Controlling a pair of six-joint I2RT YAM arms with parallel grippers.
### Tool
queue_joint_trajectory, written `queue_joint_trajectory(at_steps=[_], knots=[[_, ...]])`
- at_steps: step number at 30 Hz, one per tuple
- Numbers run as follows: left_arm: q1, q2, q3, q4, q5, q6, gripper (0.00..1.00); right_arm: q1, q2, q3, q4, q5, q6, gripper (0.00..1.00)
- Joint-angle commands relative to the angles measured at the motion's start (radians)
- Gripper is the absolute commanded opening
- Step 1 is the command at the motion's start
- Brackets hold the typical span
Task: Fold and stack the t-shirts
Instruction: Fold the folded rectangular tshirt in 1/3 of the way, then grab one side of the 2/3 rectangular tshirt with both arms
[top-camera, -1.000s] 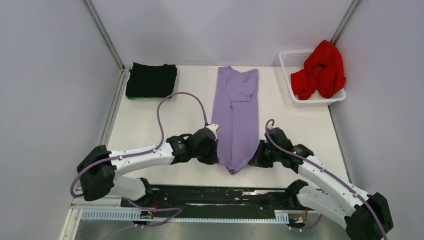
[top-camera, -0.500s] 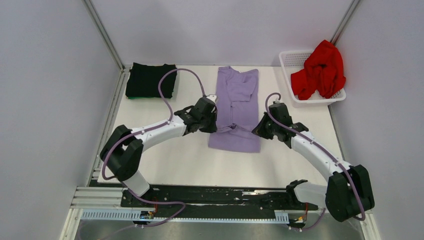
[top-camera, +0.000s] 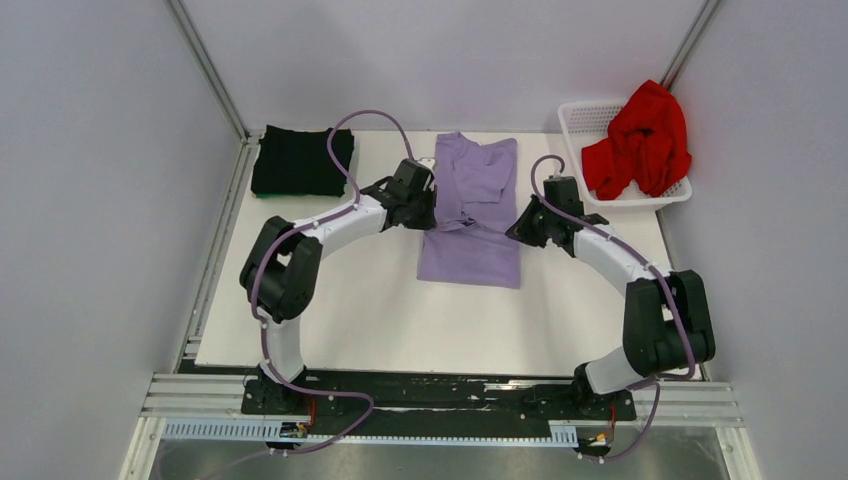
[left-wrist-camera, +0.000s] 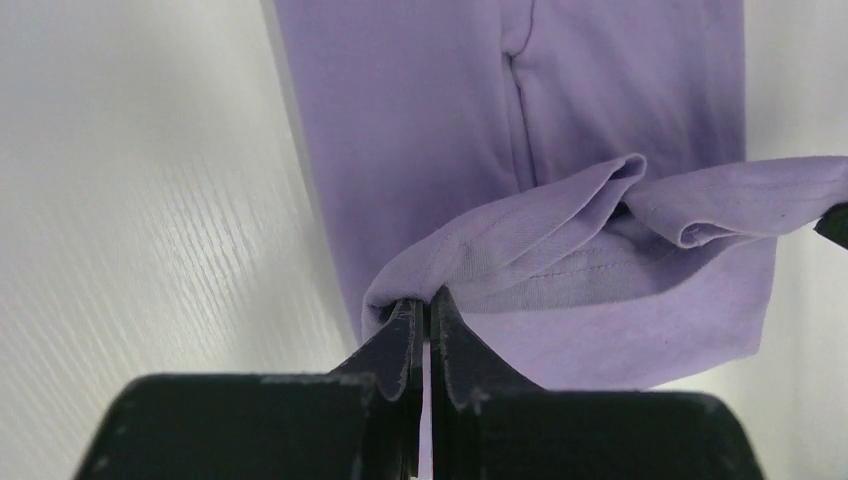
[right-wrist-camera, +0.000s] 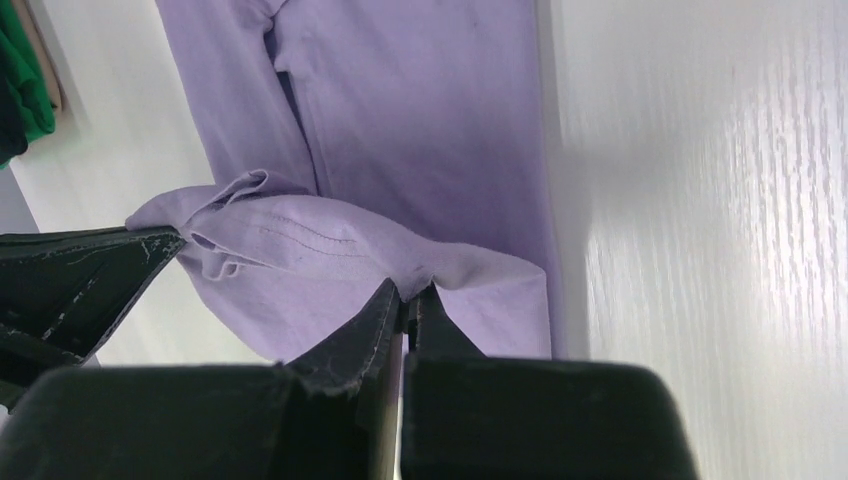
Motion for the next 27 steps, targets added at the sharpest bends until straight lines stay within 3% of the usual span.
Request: queue_joint_trajectory(at_steps=[1, 10, 12, 13, 16, 17, 19, 24, 27], knots=[[0.014, 0.047, 0.08, 0.006, 0.009, 0.036, 0.02, -0.031, 0.076, 0.076, 0.079, -0.055, -0.03, 0.0], [0.045, 0.176, 0.203, -0.031, -0.012, 0.033, 0.07, -0.052, 0.199, 0.158, 0.094, -0.07, -0.026, 0.01], [0.053, 0.203, 0.239, -0.045, -0.011, 0.031, 0.19, -0.057, 0.222, 0.175, 0.095, -0.073, -0.019, 0.06], [0.061, 0.212, 0.254, -0.059, -0.01, 0.03, 0.3, -0.059, 0.235, 0.189, 0.098, -0.072, -0.021, 0.09], [0.087, 0.229, 0.309, -0.064, -0.015, 0.02, 0.7, -0.078, 0.275, 0.249, 0.096, -0.089, -0.027, 0.28], [0.094, 0.227, 0.32, -0.069, -0.017, 0.016, 0.9, -0.083, 0.275, 0.266, 0.091, -0.099, -0.025, 0.45], [0.1, 0.213, 0.354, -0.096, -0.027, 0.01, 0.99, -0.085, 0.243, 0.273, 0.088, -0.101, -0.027, 0.66], [0.097, 0.066, 0.219, -0.035, 0.04, 0.003, 1.0, -0.084, 0.111, 0.176, 0.087, -0.071, -0.039, 0.95], [0.094, -0.058, 0.044, -0.007, 0.051, -0.029, 1.0, -0.084, 0.021, 0.061, 0.086, -0.069, -0.027, 1.0]])
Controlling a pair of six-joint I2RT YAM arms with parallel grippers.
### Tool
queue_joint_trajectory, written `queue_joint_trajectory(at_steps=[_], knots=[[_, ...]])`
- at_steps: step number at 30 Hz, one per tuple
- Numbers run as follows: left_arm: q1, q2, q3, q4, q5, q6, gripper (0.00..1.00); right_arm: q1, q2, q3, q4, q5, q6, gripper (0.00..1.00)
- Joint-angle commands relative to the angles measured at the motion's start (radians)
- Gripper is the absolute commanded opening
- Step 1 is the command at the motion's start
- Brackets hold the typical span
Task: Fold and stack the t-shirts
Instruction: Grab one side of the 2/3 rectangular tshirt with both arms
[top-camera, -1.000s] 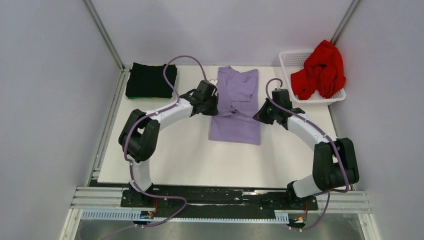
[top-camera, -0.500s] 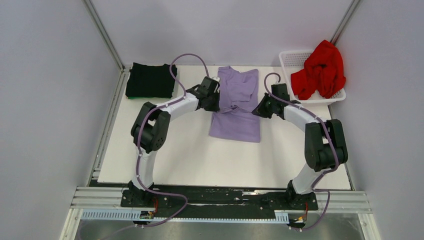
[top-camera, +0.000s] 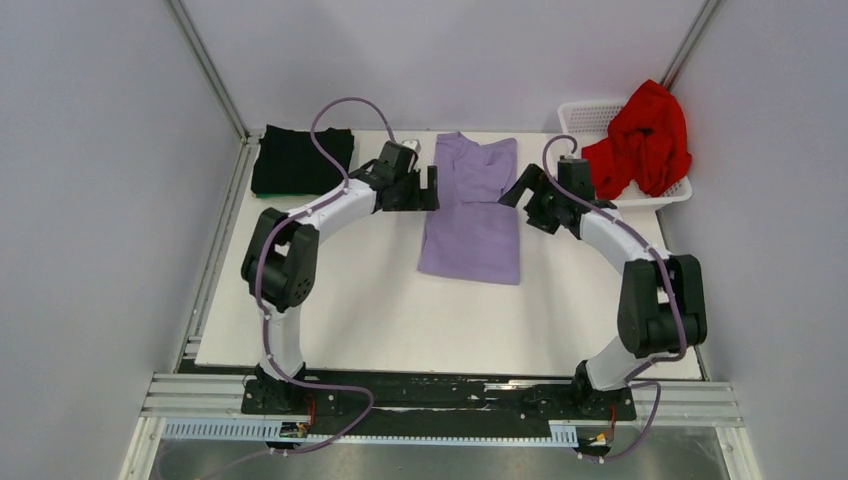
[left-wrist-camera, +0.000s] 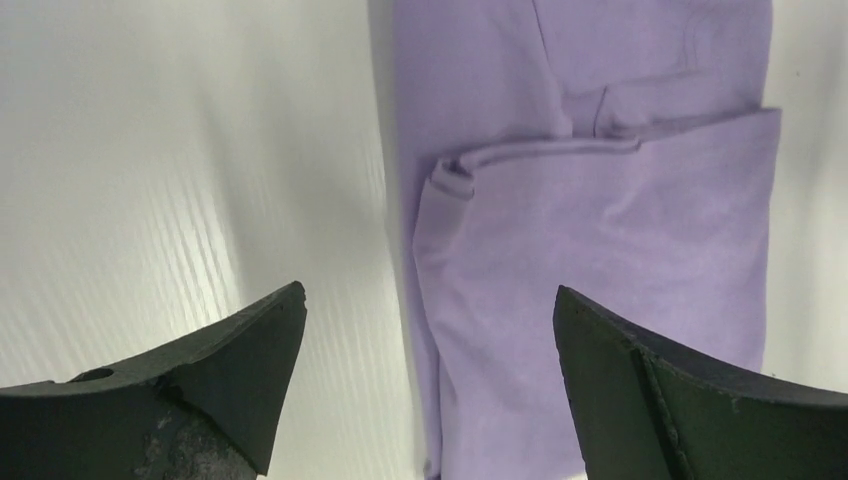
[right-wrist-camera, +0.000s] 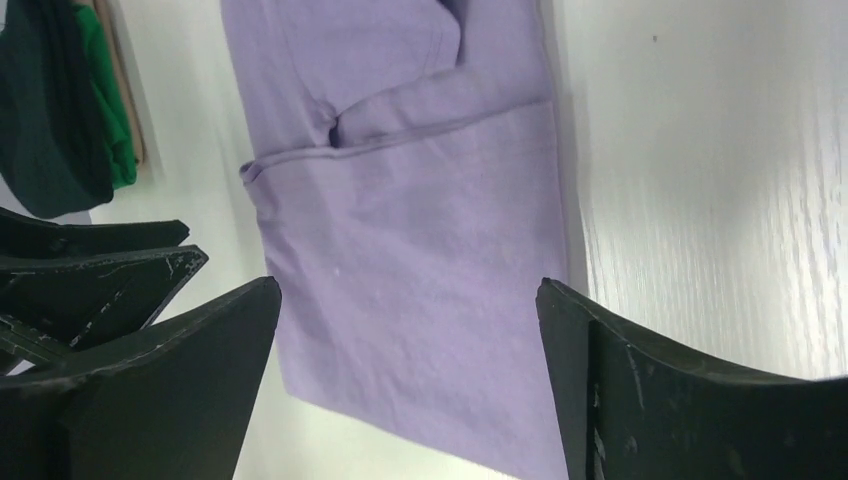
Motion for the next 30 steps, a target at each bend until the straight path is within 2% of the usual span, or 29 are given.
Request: queue_joint_trajectory(at_steps=[1, 6, 10, 14, 18, 23, 27, 30], knots=[[-0.018, -0.206, -0.173, 0.065, 0.053, -0.04, 1.0, -0.001, -0.164, -0.138, 0.023, 0.004, 0.001, 1.0], [-0.055, -0.359, -0.429, 0.155, 0.087, -0.118, 1.0, 0.0, -0.292, -0.307, 0.007, -0.052, 0.022, 1.0], [-0.066, -0.363, -0.52, 0.193, 0.106, -0.18, 0.97, 0.0, -0.351, -0.41, -0.006, -0.057, 0.038, 1.0], [-0.07, -0.323, -0.548, 0.21, 0.133, -0.201, 0.8, 0.0, -0.366, -0.444, -0.01, -0.083, 0.057, 0.98], [-0.075, -0.28, -0.564, 0.196, 0.103, -0.233, 0.64, 0.0, -0.378, -0.46, -0.01, -0.081, 0.075, 0.95], [-0.1, -0.251, -0.579, 0.209, 0.107, -0.247, 0.61, 0.001, -0.389, -0.472, -0.011, -0.055, 0.077, 0.9], [-0.111, -0.228, -0.575, 0.197, 0.092, -0.247, 0.52, 0.001, -0.372, -0.471, -0.008, -0.048, 0.078, 0.85], [-0.114, -0.209, -0.564, 0.176, 0.097, -0.245, 0.32, 0.003, -0.345, -0.471, -0.004, -0.052, 0.078, 0.75]])
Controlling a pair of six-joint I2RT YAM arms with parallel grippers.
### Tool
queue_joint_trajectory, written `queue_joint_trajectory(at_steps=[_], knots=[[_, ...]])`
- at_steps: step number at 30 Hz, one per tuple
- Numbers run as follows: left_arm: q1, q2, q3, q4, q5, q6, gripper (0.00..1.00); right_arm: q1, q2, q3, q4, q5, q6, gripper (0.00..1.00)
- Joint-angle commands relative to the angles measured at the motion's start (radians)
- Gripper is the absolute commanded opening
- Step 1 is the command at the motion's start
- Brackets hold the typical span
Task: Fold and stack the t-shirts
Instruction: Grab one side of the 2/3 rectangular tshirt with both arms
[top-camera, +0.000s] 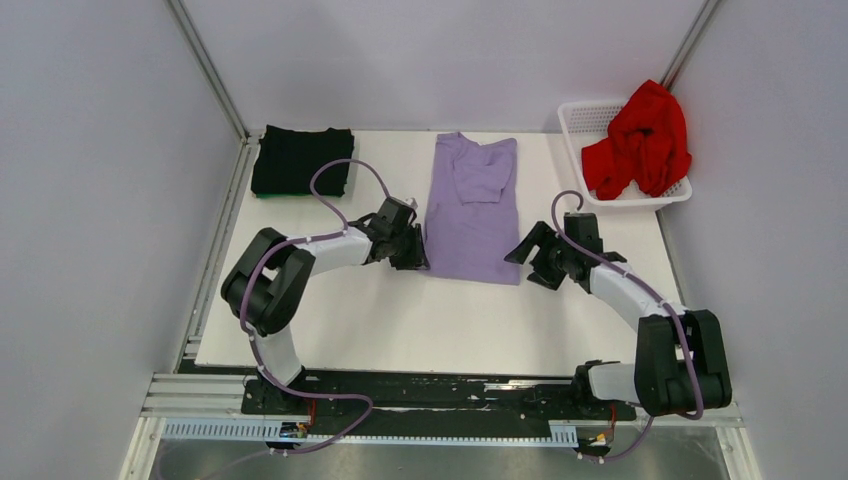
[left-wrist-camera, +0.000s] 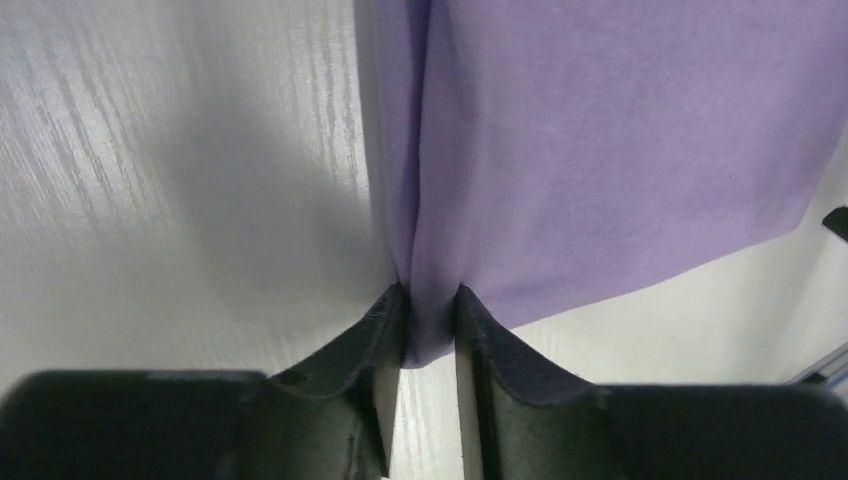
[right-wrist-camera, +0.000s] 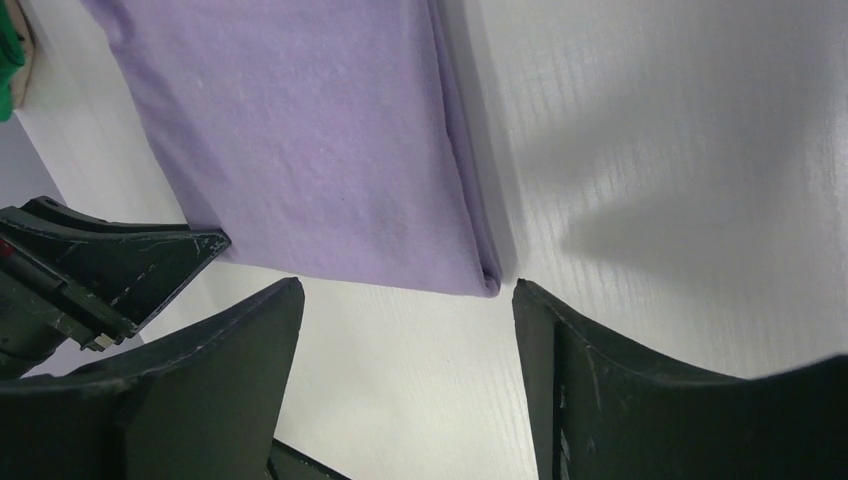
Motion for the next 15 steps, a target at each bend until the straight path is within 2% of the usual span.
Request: queue_joint_trajectory(at_steps=[1, 5, 11, 12, 15], knots=[[-0.012, 0.045, 0.007, -0.024, -0.001, -0.003, 0.23, 0.006, 0.026, -0.002, 0.027, 0.013, 0.015, 0.71], [-0.023, 0.047, 0.001, -0.037, -0.002, -0.002, 0.0, 0.031, 0.082, 0.005, 0.021, 0.022, 0.018, 0.57], [-0.026, 0.039, -0.008, -0.04, -0.011, 0.0, 0.0, 0.07, 0.174, 0.031, -0.007, 0.088, 0.024, 0.48], [-0.027, 0.036, -0.01, -0.041, -0.011, 0.0, 0.0, 0.078, 0.184, 0.036, -0.009, 0.101, 0.023, 0.42], [-0.026, 0.029, -0.015, -0.043, -0.015, -0.001, 0.0, 0.102, 0.187, 0.045, -0.014, 0.103, 0.018, 0.13]])
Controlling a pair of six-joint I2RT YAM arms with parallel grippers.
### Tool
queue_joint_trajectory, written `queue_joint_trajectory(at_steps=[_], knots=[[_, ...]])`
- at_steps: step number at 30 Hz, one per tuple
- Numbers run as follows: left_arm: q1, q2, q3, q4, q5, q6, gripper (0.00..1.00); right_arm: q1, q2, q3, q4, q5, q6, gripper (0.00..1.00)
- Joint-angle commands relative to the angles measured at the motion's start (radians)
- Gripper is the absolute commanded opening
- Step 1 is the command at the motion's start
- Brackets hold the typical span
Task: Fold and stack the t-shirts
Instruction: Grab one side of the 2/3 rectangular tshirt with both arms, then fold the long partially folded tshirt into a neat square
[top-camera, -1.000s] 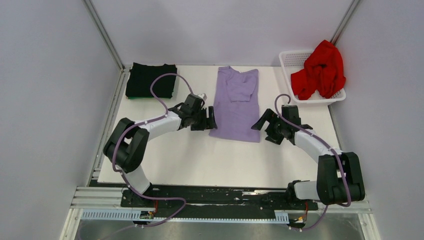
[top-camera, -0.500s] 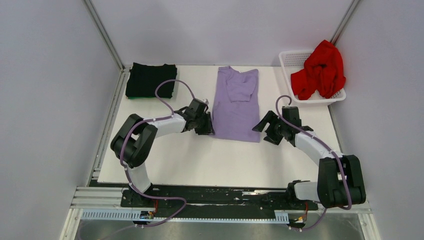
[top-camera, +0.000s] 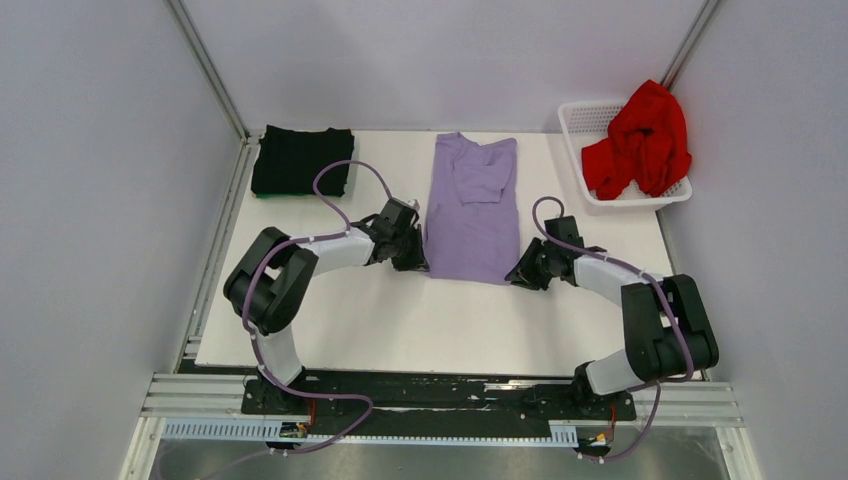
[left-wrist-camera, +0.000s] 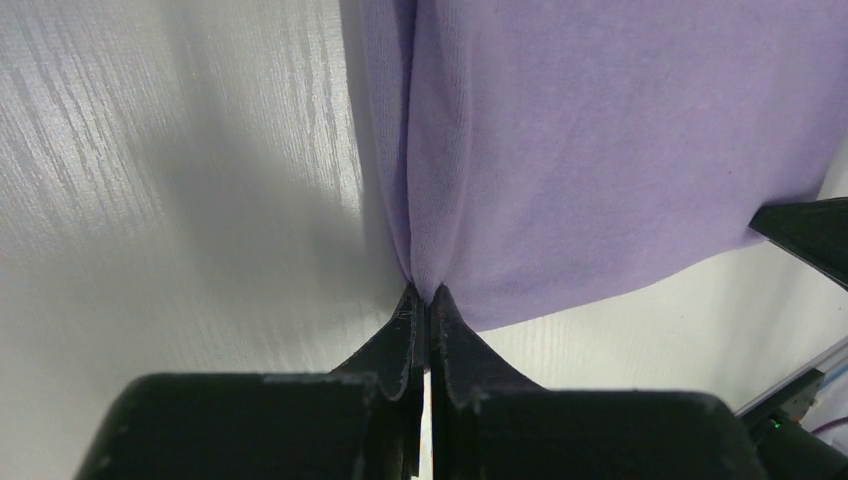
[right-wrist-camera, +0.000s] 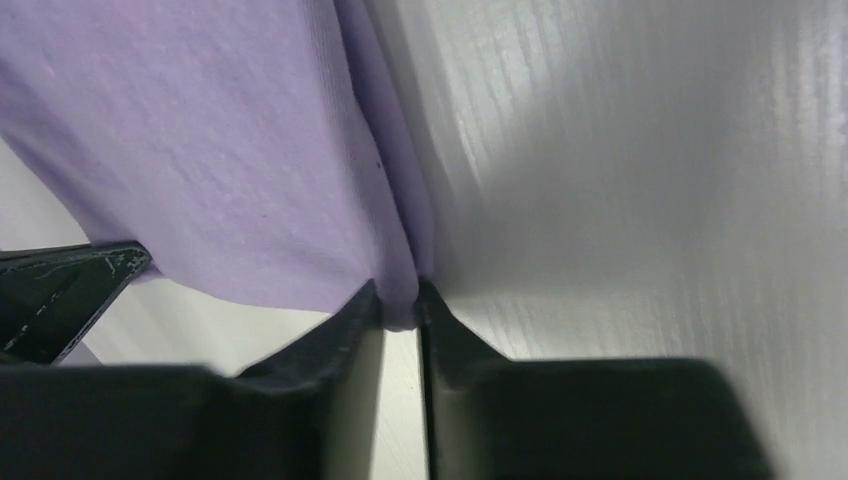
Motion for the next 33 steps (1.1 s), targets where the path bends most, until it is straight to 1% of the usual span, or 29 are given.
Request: queue_joint_trajectory(at_steps=[1, 2, 3, 5, 8, 10, 11, 12, 13, 14, 15, 16, 17, 18, 21, 24, 27, 31, 32, 33], knots=[[-0.013, 0.002, -0.02, -0.053, -0.024, 0.007, 0.0, 0.039, 0.011, 0.026, -0.026, 0.057, -0.005, 0.06], [-0.014, -0.005, -0.021, -0.067, -0.028, 0.006, 0.0, 0.049, -0.004, 0.028, -0.041, 0.06, -0.009, 0.01], [-0.026, -0.026, -0.026, -0.08, -0.055, 0.003, 0.0, 0.059, -0.02, 0.028, -0.059, 0.06, -0.014, 0.0], [-0.061, -0.086, -0.046, -0.114, -0.121, 0.003, 0.0, 0.086, -0.074, 0.02, -0.108, 0.051, -0.029, 0.0], [-0.108, -0.184, -0.083, -0.194, -0.166, -0.002, 0.0, 0.136, -0.169, -0.011, -0.195, 0.009, -0.061, 0.0], [-0.133, -0.316, -0.148, -0.234, -0.197, -0.017, 0.0, 0.165, -0.24, -0.045, -0.252, -0.035, -0.079, 0.0], [-0.153, -0.351, -0.165, -0.257, -0.212, -0.025, 0.0, 0.19, -0.274, -0.058, -0.279, -0.038, -0.082, 0.0], [-0.165, -0.428, -0.202, -0.272, -0.229, -0.045, 0.0, 0.216, -0.31, -0.068, -0.308, -0.044, -0.078, 0.0], [-0.197, -0.467, -0.218, -0.307, -0.269, -0.057, 0.0, 0.238, -0.344, -0.077, -0.326, -0.063, -0.077, 0.0], [-0.213, -0.536, -0.24, -0.326, -0.285, -0.075, 0.0, 0.263, -0.374, -0.086, -0.333, -0.109, -0.08, 0.0], [-0.244, -0.571, -0.25, -0.361, -0.301, -0.082, 0.0, 0.288, -0.405, -0.092, -0.337, -0.139, -0.079, 0.0], [-0.273, -0.634, -0.264, -0.376, -0.304, -0.095, 0.0, 0.313, -0.431, -0.096, -0.342, -0.168, -0.077, 0.0], [-0.287, -0.666, -0.271, -0.396, -0.304, -0.1, 0.0, 0.332, -0.459, -0.096, -0.351, -0.182, -0.073, 0.0], [-0.309, -0.724, -0.282, -0.403, -0.302, -0.108, 0.0, 0.351, -0.496, -0.093, -0.364, -0.178, -0.062, 0.0], [-0.34, -0.839, -0.293, -0.434, -0.308, -0.13, 0.0, 0.361, -0.573, -0.082, -0.382, -0.185, -0.047, 0.0], [-0.348, -0.898, -0.295, -0.43, -0.338, -0.135, 0.0, 0.36, -0.617, -0.046, -0.375, -0.175, -0.054, 0.0], [-0.348, -0.919, -0.285, -0.421, -0.399, -0.143, 0.0, 0.355, -0.61, 0.012, -0.354, -0.163, -0.076, 0.0], [-0.342, -0.897, -0.209, -0.447, -0.543, -0.156, 0.0, 0.3, -0.532, 0.095, -0.337, -0.104, -0.08, 0.0], [-0.337, -0.888, -0.194, -0.456, -0.589, -0.158, 0.0, 0.275, -0.507, 0.117, -0.331, -0.106, -0.079, 0.0], [-0.322, -0.867, -0.164, -0.457, -0.606, -0.147, 0.0, 0.258, -0.483, 0.133, -0.318, -0.112, -0.08, 0.0]])
